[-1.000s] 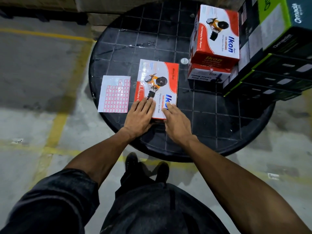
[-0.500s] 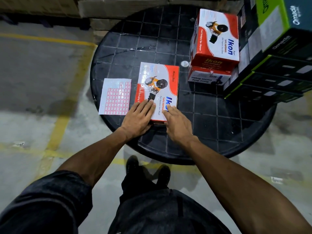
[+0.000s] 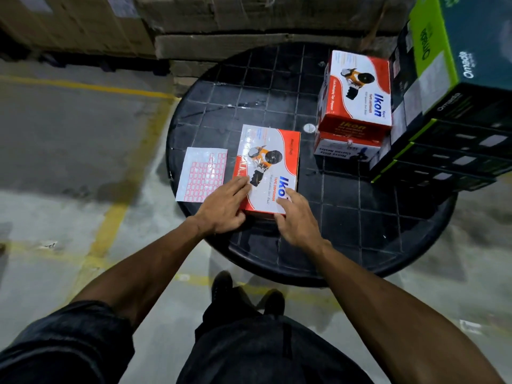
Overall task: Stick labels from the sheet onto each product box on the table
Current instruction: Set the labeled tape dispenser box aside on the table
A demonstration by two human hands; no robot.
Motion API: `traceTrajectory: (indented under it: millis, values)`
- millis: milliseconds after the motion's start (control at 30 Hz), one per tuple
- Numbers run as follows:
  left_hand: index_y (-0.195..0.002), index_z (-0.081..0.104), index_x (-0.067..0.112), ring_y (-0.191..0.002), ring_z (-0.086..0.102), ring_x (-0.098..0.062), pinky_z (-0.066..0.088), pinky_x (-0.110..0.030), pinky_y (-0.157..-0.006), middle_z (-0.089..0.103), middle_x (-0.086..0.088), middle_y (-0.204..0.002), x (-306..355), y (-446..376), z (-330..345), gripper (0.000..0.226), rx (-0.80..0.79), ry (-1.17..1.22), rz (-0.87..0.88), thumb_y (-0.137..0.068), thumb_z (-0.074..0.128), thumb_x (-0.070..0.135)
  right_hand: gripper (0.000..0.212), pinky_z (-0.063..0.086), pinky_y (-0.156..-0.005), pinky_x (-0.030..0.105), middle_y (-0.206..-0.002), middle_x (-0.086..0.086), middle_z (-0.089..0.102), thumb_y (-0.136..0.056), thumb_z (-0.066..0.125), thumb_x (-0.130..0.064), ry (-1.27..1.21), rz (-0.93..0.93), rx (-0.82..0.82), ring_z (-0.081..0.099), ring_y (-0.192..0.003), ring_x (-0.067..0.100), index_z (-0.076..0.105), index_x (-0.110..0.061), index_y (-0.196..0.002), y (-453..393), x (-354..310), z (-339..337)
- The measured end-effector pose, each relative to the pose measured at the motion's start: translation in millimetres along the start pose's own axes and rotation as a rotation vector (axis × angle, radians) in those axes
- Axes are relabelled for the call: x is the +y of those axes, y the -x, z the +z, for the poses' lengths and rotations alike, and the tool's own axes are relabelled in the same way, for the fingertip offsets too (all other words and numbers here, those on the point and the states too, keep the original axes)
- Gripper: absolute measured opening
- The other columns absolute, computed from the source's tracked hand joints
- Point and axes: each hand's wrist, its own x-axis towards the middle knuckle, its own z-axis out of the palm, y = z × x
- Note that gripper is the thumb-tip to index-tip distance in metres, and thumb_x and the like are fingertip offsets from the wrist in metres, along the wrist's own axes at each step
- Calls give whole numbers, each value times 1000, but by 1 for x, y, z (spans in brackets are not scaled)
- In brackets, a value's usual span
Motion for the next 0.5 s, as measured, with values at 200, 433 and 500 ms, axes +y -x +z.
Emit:
traceTrajectory:
  millis: [200, 433, 500]
  values:
    - [-149, 31, 20, -139, 33, -20, 29, -46, -111, 32, -3, -156, 10, -8, -22, 53, 152, 439, -336, -101, 46, 35, 44, 47, -91, 28, -139, 5, 38, -96, 52, -16, -220, 148, 79, 46, -116, 17, 45, -8, -139, -6, 2, -6]
    - [-129, 41, 28, -98, 62, -12, 47, -25, -72, 57, 9, -121, 2, -51, -32, 41, 100, 941, -513, -93, 62, 26, 65, 49, -95, 40, -139, 8, 41, -94, 58, -30, -333, 361, 47, 51, -117, 26, 26, -24, -150, -50, -12, -15]
    - [-122, 42, 33, -99, 62, -12, 51, -28, -75, 57, 3, -125, -2, -60, -30, 42, 76, 938, -524, -88, 67, 30, 69, 50, -95, 45, -141, 10, 41, -94, 56, -35, -355, 434, 23, 53, -117, 28, 21, -26, -152, -61, -18, -14]
